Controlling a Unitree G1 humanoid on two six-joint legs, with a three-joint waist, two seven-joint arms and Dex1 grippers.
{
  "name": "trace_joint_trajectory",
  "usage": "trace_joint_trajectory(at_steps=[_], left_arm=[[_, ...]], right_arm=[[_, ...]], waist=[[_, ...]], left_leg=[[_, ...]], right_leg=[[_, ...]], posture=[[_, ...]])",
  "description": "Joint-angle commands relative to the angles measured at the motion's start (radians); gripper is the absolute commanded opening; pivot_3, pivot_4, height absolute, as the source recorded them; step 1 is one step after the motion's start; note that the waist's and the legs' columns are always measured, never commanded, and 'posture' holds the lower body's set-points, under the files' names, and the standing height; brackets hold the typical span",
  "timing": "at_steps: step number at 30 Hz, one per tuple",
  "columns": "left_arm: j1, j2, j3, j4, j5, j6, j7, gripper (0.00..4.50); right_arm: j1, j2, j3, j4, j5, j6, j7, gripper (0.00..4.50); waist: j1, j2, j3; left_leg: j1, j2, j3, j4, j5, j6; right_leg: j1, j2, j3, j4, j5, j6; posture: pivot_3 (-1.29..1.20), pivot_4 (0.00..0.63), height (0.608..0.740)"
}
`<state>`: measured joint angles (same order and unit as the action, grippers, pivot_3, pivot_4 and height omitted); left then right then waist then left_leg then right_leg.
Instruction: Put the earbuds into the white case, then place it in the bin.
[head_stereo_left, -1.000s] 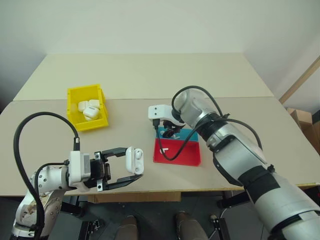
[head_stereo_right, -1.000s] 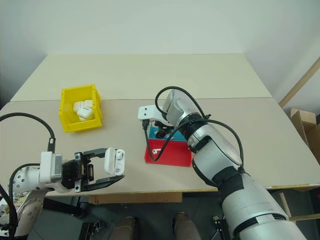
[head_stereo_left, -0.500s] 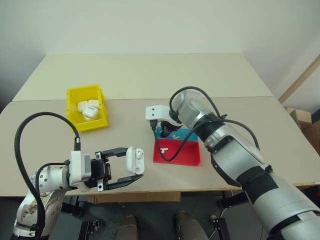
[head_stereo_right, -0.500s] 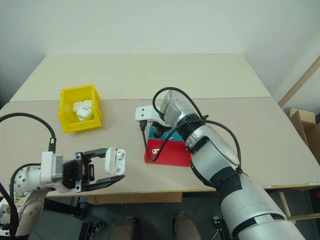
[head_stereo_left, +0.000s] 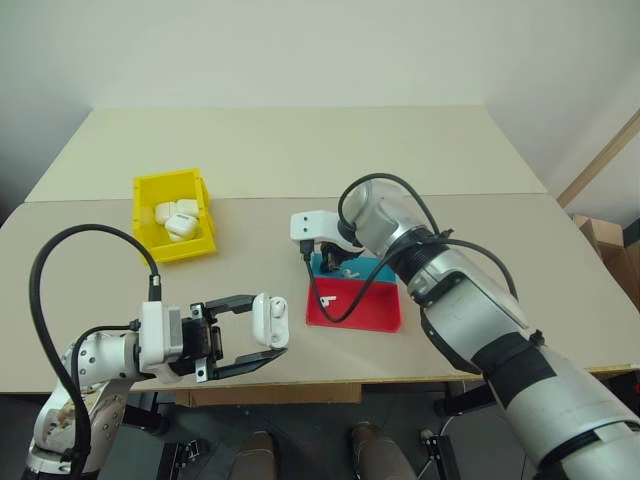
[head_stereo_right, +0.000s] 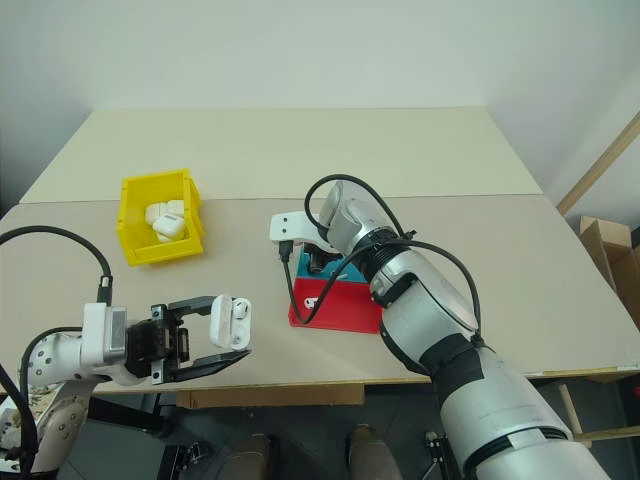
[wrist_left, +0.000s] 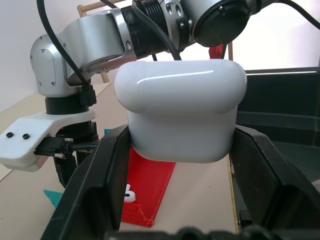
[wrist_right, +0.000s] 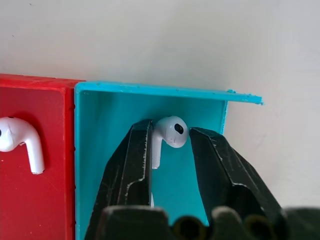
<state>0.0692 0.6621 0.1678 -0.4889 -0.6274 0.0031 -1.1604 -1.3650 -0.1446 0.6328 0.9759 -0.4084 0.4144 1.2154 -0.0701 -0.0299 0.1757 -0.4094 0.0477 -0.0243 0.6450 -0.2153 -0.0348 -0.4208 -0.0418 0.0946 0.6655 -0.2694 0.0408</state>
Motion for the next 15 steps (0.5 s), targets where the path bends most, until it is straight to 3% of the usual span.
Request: trace_joint_trajectory(at_steps=[1,10,14,15], left_arm=[[-0.013,-0.001,0.0,-0.011,-0.003,-0.013,0.005,2.75],[-0.018,-0.002,-0.001,-0.012,-0.002,-0.012,0.008,2.75],[-0.019,-0.001,-0.002,-0.012,-0.001,-0.011,0.009,2.75],[-0.019,-0.001,-0.001,-0.011,-0.001,-0.01,0.009,2.75]], right_arm=[[-0.023,-0.002,-0.015,-0.007,-0.009,-0.018,-0.006,1.58],[-0.023,-0.004,-0.014,-0.01,-0.013,-0.021,0.007,1.58],[-0.021,-0.006,-0.013,-0.014,-0.013,-0.029,0.016,0.73],[-0.021,-0.003,-0.018,-0.014,-0.01,-0.025,0.014,0.73]], waist=[[0.0,0.0,0.0],[0.0,0.0,0.0],[0.0,0.0,0.0],[0.0,0.0,0.0]], left_leg=[[0.0,0.0,0.0,0.0,0.0,0.0],[0.0,0.0,0.0,0.0,0.0,0.0],[0.0,0.0,0.0,0.0,0.0,0.0],[0.0,0.0,0.0,0.0,0.0,0.0]], right_leg=[[0.0,0.0,0.0,0.0,0.0,0.0],[0.0,0.0,0.0,0.0,0.0,0.0],[0.0,0.0,0.0,0.0,0.0,0.0],[0.0,0.0,0.0,0.0,0.0,0.0]], posture=[[0.0,0.15,0.74],[0.0,0.15,0.74],[0.0,0.15,0.74],[0.0,0.15,0.74]])
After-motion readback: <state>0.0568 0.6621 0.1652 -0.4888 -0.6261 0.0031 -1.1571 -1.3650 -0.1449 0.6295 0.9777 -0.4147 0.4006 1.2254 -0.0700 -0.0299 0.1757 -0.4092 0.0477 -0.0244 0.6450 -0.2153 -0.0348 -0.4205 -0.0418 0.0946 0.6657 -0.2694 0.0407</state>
